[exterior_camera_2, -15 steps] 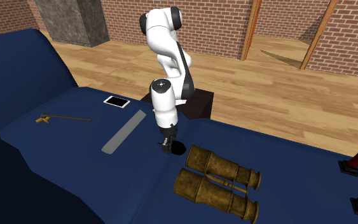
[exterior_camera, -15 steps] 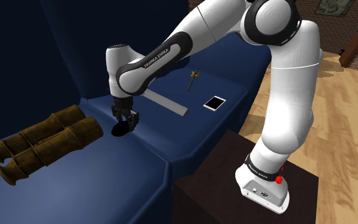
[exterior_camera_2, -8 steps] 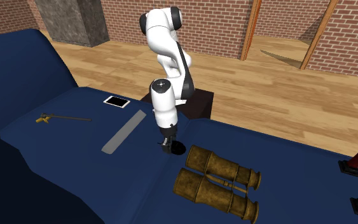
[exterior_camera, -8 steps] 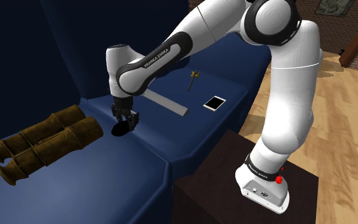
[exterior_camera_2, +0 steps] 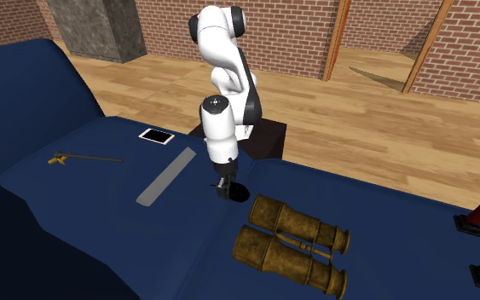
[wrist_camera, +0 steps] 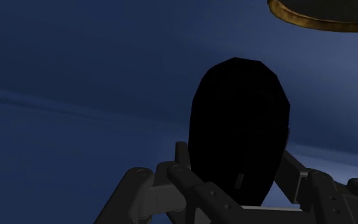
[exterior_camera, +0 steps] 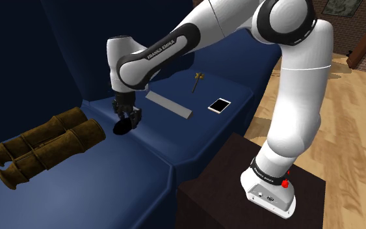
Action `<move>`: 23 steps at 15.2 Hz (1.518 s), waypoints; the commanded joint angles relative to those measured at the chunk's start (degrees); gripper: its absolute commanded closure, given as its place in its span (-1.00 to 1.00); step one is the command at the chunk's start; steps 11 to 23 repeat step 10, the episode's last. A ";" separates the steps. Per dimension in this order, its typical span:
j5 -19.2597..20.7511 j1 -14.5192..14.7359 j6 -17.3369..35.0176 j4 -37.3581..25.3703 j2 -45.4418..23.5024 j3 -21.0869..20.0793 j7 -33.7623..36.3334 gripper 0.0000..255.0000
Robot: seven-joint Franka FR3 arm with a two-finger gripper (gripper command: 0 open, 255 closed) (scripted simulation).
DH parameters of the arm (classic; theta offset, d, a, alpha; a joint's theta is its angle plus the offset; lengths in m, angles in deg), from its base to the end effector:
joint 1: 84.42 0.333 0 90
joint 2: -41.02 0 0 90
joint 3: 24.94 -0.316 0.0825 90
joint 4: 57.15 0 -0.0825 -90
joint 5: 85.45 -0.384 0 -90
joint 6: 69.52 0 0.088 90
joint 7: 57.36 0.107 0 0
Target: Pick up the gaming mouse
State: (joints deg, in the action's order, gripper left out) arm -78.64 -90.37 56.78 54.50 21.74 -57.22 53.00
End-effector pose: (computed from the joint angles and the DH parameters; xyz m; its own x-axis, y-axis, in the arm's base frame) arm 0.5518 0.2516 0.3302 0.1502 -0.9861 -0.0703 -0.9868 -0.1539 0.0498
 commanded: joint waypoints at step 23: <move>-2.41 -0.85 -6.04 -2.86 3.68 -1.04 -1.19 1.00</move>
